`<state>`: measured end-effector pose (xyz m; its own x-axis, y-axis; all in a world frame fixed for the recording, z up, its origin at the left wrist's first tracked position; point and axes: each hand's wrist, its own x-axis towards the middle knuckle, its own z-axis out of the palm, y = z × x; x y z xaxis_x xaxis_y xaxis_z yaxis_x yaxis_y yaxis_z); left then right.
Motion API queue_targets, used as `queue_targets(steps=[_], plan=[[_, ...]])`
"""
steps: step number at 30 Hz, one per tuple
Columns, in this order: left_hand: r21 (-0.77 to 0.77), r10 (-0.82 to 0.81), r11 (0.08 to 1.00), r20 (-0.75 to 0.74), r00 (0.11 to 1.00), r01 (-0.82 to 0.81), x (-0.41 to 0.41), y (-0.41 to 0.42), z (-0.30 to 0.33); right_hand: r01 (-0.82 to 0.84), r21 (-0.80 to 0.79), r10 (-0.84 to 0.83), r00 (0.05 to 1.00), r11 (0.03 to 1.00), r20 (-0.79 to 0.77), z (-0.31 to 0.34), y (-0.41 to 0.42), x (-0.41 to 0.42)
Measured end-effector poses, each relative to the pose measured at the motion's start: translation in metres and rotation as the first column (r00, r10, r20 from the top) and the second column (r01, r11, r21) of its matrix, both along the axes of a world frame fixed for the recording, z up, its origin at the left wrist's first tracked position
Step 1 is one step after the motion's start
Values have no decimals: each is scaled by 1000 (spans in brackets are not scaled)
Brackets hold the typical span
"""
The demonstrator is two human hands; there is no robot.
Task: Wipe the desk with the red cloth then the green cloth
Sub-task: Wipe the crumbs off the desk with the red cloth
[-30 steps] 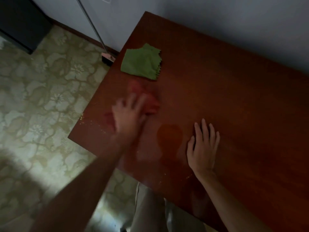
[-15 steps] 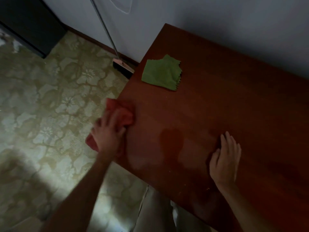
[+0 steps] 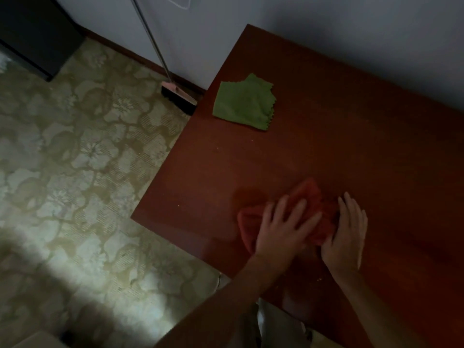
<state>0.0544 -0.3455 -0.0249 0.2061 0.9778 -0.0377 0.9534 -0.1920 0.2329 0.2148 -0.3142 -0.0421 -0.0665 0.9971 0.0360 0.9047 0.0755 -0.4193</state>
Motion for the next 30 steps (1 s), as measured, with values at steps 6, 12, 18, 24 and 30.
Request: queue_targets(steps=[6, 12, 18, 24, 30], plan=[[50, 78, 996, -44, 996, -76, -39, 76, -2, 8, 14, -7, 1000, 1000, -18, 1, 1, -1], [-7, 546, 835, -114, 830, -551, -207, 76, 6, 6, -4, -6, 1000, 1000, -3, 2, 1, 0], [-28, 783, 622, 4, 622, -782, -256, -6, 5, 10, -20, -10, 1000, 1000, 15, 6, 1, -2], [83, 430, 902, -89, 898, -423, -166, -51, -1, 23, -38, -22, 999, 999, 27, 6, 2, -2], [25, 263, 965, -59, 963, -262, -61, -46, 4, 23, -44, -22, 999, 999, 30, 7, 2, -3]])
